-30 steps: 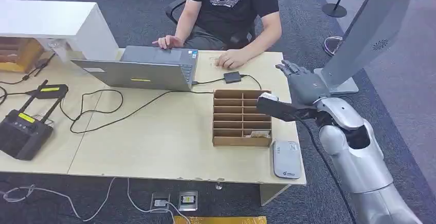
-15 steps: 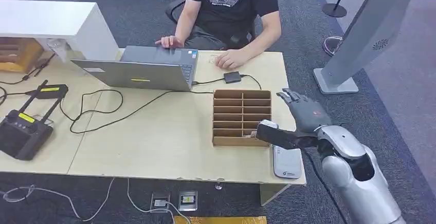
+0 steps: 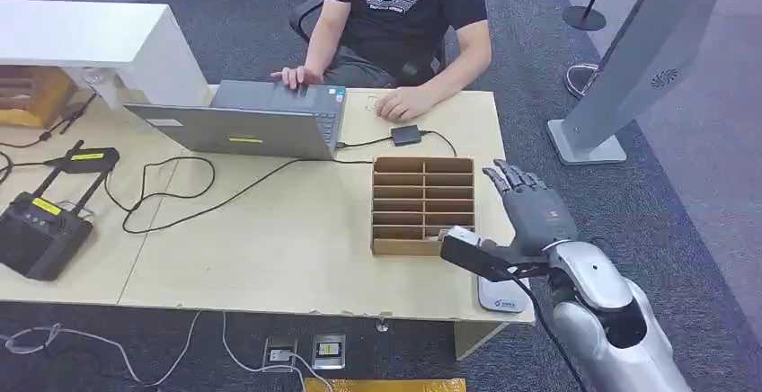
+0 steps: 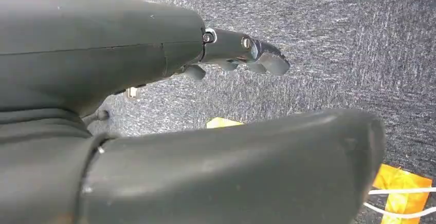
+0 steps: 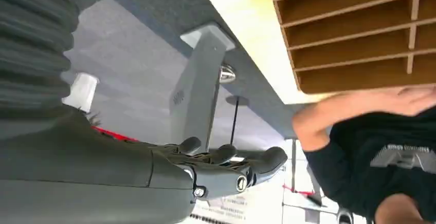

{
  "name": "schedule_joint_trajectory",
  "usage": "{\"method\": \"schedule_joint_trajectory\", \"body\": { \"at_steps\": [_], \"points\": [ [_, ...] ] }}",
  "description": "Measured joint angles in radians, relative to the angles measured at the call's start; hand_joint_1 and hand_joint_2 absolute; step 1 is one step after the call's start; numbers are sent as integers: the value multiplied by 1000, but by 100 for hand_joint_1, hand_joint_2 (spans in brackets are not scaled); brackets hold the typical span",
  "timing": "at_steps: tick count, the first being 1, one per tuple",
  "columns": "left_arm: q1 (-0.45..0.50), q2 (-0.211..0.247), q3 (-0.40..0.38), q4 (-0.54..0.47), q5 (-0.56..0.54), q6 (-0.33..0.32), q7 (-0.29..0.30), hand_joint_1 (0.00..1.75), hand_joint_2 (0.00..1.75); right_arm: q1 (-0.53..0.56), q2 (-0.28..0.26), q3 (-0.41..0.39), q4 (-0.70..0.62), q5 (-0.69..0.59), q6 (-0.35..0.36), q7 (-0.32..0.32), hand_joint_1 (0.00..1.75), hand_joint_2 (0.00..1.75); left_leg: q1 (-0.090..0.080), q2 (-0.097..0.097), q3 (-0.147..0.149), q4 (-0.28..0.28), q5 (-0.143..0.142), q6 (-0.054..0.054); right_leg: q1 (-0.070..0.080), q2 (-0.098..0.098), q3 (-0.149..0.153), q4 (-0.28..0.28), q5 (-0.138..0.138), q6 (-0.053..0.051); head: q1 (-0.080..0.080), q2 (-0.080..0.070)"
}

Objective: Pass the card to the sensor for recognition and then transmit it.

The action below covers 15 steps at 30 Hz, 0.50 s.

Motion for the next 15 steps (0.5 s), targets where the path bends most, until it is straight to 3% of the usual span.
{"method": "schedule_joint_trajectory", "body": {
  "at_steps": [8,15],
  "points": [
    [-1,-5,-18,0,0,2,3,0,0,23,37,-1,25,40,-41,-24,0,175,0,0,0,0,0,0,0,0,0,0,0,0,0,0],
    [-1,-5,-25,0,0,2,10,0,0,42,54,-8,30,-25,31,-66,0,175,0,0,0,0,0,0,0,0,0,0,0,0,0,0]
  ]
}}
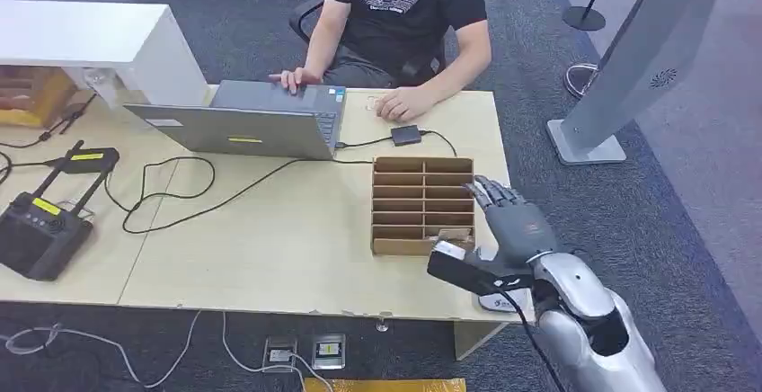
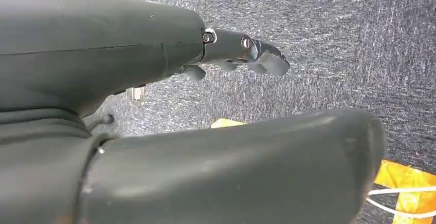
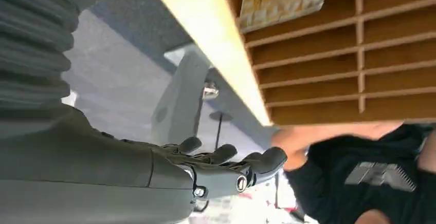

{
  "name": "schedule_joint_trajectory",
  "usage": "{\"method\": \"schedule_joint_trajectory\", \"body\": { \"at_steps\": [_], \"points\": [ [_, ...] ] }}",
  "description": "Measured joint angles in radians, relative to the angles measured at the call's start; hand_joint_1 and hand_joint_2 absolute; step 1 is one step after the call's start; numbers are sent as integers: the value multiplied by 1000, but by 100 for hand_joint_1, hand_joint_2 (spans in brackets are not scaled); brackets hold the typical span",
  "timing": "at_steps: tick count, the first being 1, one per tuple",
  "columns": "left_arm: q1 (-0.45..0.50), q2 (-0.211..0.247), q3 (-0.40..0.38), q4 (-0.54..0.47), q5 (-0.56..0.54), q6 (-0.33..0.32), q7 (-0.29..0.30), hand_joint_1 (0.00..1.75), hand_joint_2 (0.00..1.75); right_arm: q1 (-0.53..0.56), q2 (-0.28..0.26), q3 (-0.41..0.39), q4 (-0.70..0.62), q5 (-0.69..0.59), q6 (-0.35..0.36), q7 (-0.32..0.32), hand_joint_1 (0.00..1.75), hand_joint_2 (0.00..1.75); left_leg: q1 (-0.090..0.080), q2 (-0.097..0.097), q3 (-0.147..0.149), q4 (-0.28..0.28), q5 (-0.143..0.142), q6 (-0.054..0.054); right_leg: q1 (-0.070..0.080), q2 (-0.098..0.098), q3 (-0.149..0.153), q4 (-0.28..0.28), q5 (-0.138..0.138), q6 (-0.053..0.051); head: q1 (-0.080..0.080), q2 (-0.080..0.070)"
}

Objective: Pass the card to the sensor for recognition and then transmit it.

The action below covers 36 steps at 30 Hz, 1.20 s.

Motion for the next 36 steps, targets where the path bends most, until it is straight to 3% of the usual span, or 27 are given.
{"method": "schedule_joint_trajectory", "body": {
  "at_steps": [8,17,21,36],
  "points": [
    [-1,0,-18,0,-1,-8,-21,0,0,2,5,-11,1,-96,23,-11,0,175,0,0,0,0,0,0,0,0,0,0,0,0,0,0],
    [-2,-2,-30,0,11,-13,-23,0,0,-3,24,6,110,-81,-169,-24,0,175,0,0,0,0,0,0,0,0,0,0,0,0,0,0],
    [-3,-5,-42,0,11,-11,-20,0,0,-16,42,23,169,19,-242,-23,0,175,0,0,-1,0,0,0,0,0,0,0,0,0,0,0],
    [-5,-8,-56,0,16,-10,-19,0,0,-26,105,38,315,58,-289,-69,0,175,0,0,0,0,0,0,0,0,0,0,0,0,0,0]
  ]
}}
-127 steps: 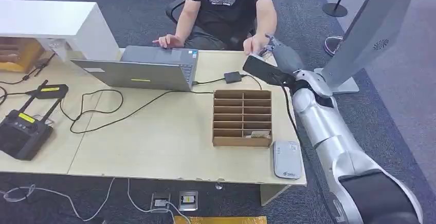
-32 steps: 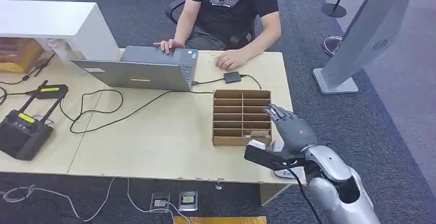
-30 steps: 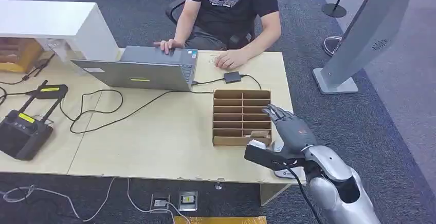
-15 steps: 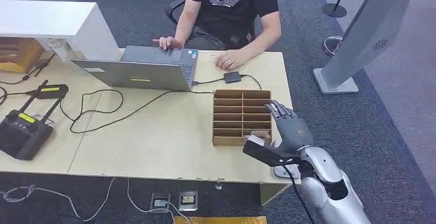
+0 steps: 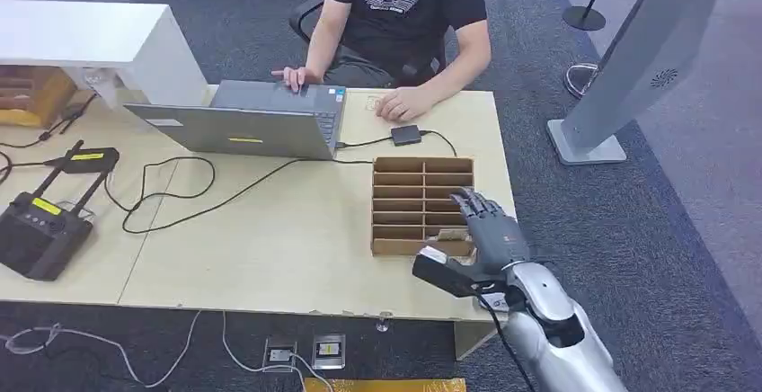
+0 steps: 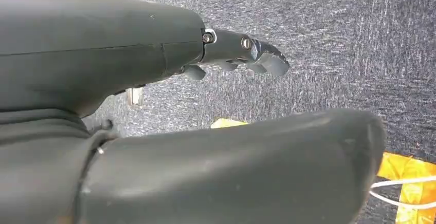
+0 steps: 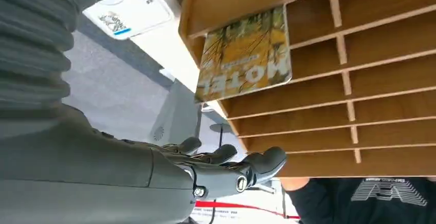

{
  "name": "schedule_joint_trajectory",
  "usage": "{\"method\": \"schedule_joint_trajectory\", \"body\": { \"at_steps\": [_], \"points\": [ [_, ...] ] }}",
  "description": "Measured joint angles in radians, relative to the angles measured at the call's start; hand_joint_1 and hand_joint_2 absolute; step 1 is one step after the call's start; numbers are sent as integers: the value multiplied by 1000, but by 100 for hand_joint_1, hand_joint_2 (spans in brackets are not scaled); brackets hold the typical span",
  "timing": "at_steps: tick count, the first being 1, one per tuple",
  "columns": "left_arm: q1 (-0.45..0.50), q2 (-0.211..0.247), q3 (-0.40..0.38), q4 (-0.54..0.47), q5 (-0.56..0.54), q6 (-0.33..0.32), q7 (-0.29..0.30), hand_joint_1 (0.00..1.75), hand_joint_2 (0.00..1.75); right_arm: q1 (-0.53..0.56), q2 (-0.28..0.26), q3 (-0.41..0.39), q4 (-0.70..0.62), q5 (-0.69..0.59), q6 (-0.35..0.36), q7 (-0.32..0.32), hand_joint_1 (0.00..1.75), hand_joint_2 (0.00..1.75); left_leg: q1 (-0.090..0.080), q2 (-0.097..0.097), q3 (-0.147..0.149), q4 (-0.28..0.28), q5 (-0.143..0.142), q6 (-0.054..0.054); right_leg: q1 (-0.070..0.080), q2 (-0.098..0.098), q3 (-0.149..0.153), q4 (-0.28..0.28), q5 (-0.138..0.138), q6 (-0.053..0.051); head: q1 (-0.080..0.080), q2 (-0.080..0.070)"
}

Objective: Pass the card to the sensor for recognition and then transmit it.

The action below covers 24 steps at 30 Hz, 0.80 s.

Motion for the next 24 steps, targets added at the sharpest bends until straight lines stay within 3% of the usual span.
{"method": "schedule_joint_trajectory", "body": {
  "at_steps": [17,18,21,22,23,24],
  "points": [
    [-1,0,-13,0,6,-5,0,0,0,-20,39,-7,37,10,3,-16,0,175,0,0,0,0,0,0,0,0,0,0,0,0,0,0],
    [-1,0,-13,0,6,-5,0,0,0,-20,40,-7,38,10,3,-17,17,175,0,0,0,0,0,0,0,0,0,0,0,0,0,0],
    [-1,0,-13,0,6,-5,0,0,0,-21,40,-7,38,10,3,-17,17,175,0,0,0,0,0,0,0,0,0,0,0,0,0,0],
    [-1,0,-13,0,7,-4,0,0,0,-22,40,-7,40,10,3,-17,35,175,0,0,0,0,0,0,0,0,0,0,0,0,0,0],
    [-1,0,-14,0,8,-2,0,0,0,-25,40,-8,45,23,6,-18,175,175,0,0,0,0,0,0,0,0,0,0,0,0,0,0],
    [-1,0,-14,0,10,-2,0,0,0,-25,40,-8,46,27,7,-18,175,175,0,0,0,0,0,0,0,0,0,0,0,0,0,0]
  ]
}}
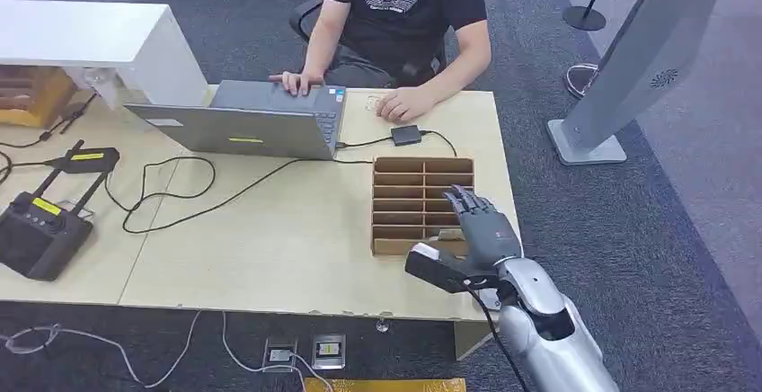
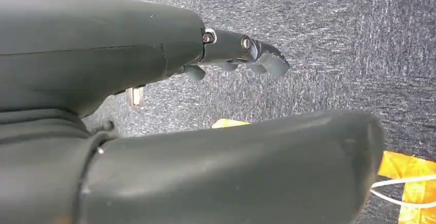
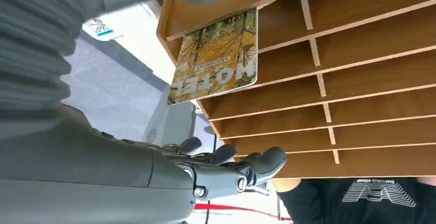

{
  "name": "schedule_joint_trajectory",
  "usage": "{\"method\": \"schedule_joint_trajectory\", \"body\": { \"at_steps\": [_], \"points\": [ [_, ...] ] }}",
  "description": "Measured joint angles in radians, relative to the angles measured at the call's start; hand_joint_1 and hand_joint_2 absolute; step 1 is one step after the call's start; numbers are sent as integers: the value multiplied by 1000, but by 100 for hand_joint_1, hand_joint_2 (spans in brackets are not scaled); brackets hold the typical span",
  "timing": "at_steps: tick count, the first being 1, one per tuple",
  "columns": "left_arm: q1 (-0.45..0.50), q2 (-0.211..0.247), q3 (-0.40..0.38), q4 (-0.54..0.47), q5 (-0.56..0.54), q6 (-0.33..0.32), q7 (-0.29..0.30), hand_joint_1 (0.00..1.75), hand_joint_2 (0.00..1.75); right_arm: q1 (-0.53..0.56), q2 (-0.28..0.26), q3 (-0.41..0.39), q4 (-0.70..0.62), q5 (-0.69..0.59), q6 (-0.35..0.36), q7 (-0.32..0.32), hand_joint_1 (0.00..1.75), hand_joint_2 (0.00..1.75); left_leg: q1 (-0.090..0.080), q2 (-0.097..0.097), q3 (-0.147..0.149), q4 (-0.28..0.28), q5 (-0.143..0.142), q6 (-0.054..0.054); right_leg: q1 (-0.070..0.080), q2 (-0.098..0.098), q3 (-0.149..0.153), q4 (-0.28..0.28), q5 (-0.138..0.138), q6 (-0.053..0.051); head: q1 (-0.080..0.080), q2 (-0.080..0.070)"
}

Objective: Pass the card to the sensor for recognition and then transmit it.

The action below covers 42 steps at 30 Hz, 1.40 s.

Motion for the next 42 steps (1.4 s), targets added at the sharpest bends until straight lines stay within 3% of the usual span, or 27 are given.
{"method": "schedule_joint_trajectory", "body": {
  "at_steps": [4,9,29,34,42],
  "points": [
    [0,0,0,0,3,0,0,0,0,-1,0,0,8,11,3,-2,175,175,0,0,0,0,0,0,0,0,0,0,0,0,0,0],
    [0,0,0,0,8,0,0,0,0,-1,0,0,23,30,1,-9,162,175,0,0,0,0,0,0,0,0,0,0,0,0,0,0],
    [0,0,-10,0,11,-1,0,0,0,-4,0,-7,64,39,-19,-10,175,175,0,0,0,0,0,0,0,0,0,0,0,0,0,0],
    [0,0,-21,1,18,0,0,0,0,-15,-1,-32,11,39,37,-3,175,175,0,0,0,0,0,0,0,0,0,0,0,0,0,0],
    [0,0,-27,6,20,2,0,0,0,-98,-2,-130,-307,21,200,3,175,175,0,0,0,0,0,0,0,0,0,0,0,0,0,0]
  ]
}}
